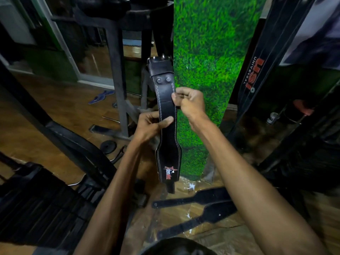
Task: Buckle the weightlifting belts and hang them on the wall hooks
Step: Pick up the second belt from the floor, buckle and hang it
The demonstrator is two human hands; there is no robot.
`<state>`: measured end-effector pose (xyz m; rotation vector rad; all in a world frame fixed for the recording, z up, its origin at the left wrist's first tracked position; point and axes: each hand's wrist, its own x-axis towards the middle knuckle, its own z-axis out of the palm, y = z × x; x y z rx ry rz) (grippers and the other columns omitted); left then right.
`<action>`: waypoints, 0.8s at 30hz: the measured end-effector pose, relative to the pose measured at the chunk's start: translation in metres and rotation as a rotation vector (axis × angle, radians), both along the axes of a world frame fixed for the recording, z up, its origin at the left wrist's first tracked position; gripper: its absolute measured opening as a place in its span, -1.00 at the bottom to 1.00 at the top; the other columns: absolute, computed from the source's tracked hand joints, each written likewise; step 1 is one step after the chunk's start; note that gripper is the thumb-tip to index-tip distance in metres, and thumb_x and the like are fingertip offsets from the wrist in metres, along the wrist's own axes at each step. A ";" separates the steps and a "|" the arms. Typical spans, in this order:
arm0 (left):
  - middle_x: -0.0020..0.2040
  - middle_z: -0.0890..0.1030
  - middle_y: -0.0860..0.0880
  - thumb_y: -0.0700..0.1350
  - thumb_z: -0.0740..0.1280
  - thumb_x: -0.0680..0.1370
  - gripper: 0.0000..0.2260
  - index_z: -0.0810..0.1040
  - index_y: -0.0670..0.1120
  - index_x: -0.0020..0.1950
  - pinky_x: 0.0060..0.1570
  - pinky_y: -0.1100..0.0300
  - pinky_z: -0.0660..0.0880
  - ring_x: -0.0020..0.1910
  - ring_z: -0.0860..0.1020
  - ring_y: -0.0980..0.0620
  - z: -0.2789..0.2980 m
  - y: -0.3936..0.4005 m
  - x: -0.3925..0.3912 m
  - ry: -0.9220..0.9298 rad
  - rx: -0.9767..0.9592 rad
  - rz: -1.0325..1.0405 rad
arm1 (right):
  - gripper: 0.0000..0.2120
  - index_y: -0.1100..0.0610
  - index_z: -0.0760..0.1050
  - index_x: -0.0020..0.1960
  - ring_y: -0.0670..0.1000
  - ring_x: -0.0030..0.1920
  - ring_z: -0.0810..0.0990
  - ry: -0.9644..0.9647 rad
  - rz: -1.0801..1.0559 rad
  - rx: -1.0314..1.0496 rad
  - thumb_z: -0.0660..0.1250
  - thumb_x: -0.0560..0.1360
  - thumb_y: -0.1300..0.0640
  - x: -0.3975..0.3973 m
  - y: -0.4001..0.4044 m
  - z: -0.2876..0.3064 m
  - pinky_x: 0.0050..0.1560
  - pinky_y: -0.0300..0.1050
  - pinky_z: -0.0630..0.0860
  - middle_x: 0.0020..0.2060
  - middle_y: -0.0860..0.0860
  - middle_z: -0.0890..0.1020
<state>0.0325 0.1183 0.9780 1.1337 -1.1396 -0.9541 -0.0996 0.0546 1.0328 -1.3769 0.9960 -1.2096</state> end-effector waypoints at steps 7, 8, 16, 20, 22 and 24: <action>-0.30 0.63 -0.05 -0.19 0.40 0.60 -0.88 0.66 -0.22 -0.08 -0.39 0.34 0.45 -0.39 0.50 0.17 0.069 -0.006 0.013 0.100 -0.225 0.196 | -0.86 0.34 0.67 0.04 -0.34 -0.42 0.55 0.078 0.019 -0.023 0.41 0.51 0.45 0.000 0.009 -0.015 -0.27 -0.46 0.51 -0.36 -0.14 0.65; -0.20 0.66 -0.15 -0.26 0.41 0.58 -0.88 0.66 -0.33 0.00 -0.33 0.32 0.51 -0.34 0.55 0.14 0.073 -0.008 0.014 0.080 -0.246 0.217 | -0.87 0.29 0.68 -0.01 -0.33 -0.42 0.57 0.080 0.051 0.001 0.41 0.51 0.44 -0.001 0.012 -0.014 -0.29 -0.44 0.51 -0.40 -0.17 0.66; -0.09 0.68 -0.15 -0.32 0.44 0.54 -0.88 0.69 -0.27 0.06 -0.07 0.13 0.55 -0.10 0.58 0.03 0.053 -0.010 0.011 -0.073 -0.247 0.162 | -0.54 0.13 0.71 0.13 0.00 0.15 0.68 0.117 0.125 0.053 0.26 0.58 -0.22 -0.013 -0.009 0.049 0.39 0.18 0.51 0.09 0.03 0.75; -0.23 0.51 -0.07 -0.19 0.48 0.51 -0.77 0.61 -0.38 -0.18 -0.19 0.05 0.32 -0.18 0.41 0.03 0.044 -0.017 0.012 -0.150 -0.229 0.163 | -0.32 0.09 0.75 0.03 0.01 0.20 0.63 0.205 0.280 0.060 0.05 0.62 -0.38 -0.013 -0.007 0.066 0.43 0.19 0.41 0.10 0.01 0.75; -0.17 0.57 -0.10 -0.22 0.47 0.53 -0.78 0.64 -0.41 -0.07 -0.15 0.05 0.37 -0.15 0.45 0.01 0.044 -0.016 0.013 -0.126 -0.234 0.160 | -0.30 0.09 0.75 -0.10 -0.03 0.24 0.62 0.084 0.299 0.015 -0.04 0.69 -0.29 -0.018 0.000 0.067 0.39 0.11 0.39 0.12 -0.01 0.75; -0.14 0.60 -0.14 -0.23 0.47 0.53 -0.80 0.65 -0.40 -0.01 -0.11 0.03 0.41 -0.12 0.49 -0.01 0.043 -0.015 0.016 -0.113 -0.233 0.158 | -0.21 0.10 0.73 -0.28 -0.05 0.33 0.58 0.009 0.284 -0.021 -0.11 0.71 -0.26 -0.023 0.005 0.063 0.44 0.12 0.34 0.17 0.00 0.73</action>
